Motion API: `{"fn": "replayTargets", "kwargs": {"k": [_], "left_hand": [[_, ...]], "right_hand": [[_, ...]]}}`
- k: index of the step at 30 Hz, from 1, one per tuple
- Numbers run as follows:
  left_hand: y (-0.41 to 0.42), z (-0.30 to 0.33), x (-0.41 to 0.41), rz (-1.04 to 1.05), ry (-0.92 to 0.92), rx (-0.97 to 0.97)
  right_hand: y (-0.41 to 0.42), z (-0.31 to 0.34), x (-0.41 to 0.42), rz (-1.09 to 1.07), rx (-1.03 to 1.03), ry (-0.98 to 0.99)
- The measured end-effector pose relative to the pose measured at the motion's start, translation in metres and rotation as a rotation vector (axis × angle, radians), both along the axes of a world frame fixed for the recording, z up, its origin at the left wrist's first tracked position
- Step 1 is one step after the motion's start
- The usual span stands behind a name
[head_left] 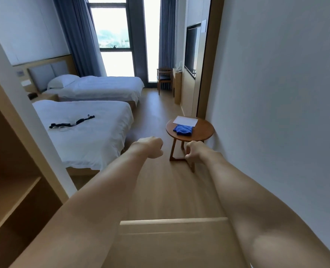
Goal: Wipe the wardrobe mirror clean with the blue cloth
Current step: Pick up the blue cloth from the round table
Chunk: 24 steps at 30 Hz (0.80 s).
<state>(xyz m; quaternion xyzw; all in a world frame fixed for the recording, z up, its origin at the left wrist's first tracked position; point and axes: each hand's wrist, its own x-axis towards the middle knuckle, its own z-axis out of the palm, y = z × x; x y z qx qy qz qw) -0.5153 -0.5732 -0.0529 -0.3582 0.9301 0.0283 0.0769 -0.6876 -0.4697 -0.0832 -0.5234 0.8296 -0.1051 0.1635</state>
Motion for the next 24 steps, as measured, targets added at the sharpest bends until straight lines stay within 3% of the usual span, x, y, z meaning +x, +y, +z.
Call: {"fn": "replayTargets", "kwargs": {"k": [13,24], "left_hand": [[-0.175,0.019,-0.144,0.011,0.008,-0.062],[-0.327,0.057,-0.272,0.088,0.071,-0.093]], "right_hand": [[-0.195,0.017,-0.149,0.057,-0.072,0.049],[-0.359,0.069,-0.282,0.148,-0.181,0.056]]}}
